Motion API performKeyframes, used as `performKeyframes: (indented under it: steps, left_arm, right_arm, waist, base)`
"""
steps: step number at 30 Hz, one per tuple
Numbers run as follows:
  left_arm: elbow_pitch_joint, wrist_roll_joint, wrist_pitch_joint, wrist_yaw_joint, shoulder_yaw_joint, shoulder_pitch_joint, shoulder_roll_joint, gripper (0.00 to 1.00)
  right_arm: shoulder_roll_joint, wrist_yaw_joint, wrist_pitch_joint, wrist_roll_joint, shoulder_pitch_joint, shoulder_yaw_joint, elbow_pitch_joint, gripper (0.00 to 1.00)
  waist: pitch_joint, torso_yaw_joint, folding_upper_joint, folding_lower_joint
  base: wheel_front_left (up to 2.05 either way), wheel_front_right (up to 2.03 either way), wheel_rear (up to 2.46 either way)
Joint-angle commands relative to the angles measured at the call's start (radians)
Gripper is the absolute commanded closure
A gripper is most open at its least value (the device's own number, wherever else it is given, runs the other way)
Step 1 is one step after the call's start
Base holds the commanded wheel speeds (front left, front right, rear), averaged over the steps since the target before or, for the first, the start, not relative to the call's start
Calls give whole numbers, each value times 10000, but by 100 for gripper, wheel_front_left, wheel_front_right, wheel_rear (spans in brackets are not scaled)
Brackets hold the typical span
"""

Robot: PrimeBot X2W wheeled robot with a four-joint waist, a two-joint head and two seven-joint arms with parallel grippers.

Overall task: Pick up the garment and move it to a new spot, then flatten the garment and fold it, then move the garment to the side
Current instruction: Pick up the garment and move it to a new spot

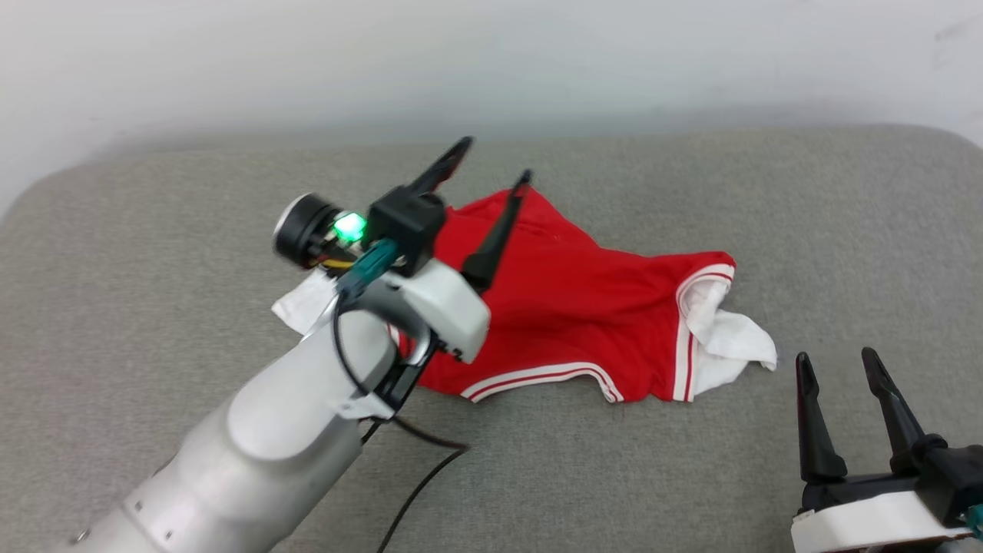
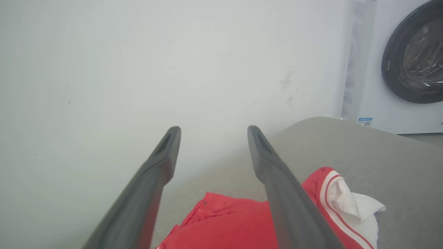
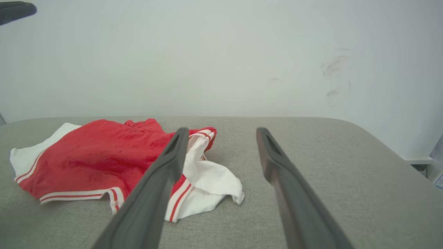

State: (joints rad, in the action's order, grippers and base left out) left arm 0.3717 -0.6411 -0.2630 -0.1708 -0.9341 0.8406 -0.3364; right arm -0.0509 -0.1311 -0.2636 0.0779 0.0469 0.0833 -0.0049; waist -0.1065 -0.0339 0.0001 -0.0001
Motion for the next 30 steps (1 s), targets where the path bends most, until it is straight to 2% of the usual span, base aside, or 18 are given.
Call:
performKeyframes:
  steps: [1,4,9,15,18,23,30]
  left_arm:
    - [-221,192,-20,-170,290,-374,-132,0]
    - [-816,740,-23,-616,1227,-1490,-452,0]
    - [-1634,1537,-24,-1083,2688,-3222,-893,0]
    - [-2346,2101,-25,-1339,4445,-5395,-1028,0]
    - [-2627,2369,-25,-1294,5253,-6342,-853,0]
    - [-2956,2865,-25,-1123,6355,-7761,-197,0]
    - [-2893,3702,-26,-557,7406,-8889,723,0]
  right_arm:
    - [13,7,-17,-74,146,-20,10,0]
    - [12,7,-17,-96,352,-18,51,0]
    - [13,8,-17,-127,595,-45,114,0]
    - [13,7,-17,-110,705,-91,136,0]
    - [13,7,-17,-95,776,-117,154,0]
    - [13,7,-17,-80,835,-106,182,0]
    - [13,7,-17,-122,1001,-124,213,0]
  waist:
    - [365,351,-1,1]
    - [652,548,-1,1]
    - [986,752,-1,1]
    - [1163,769,-1,1]
    - [1206,755,-1,1]
    - [1272,727,-1,1]
    - [1371,701,-1,1]
  base:
    - [0,0,0]
    - [0,0,0]
    - [0,0,0]
    - [0,0,0]
    - [0,0,0]
    - [0,0,0]
    - [0,0,0]
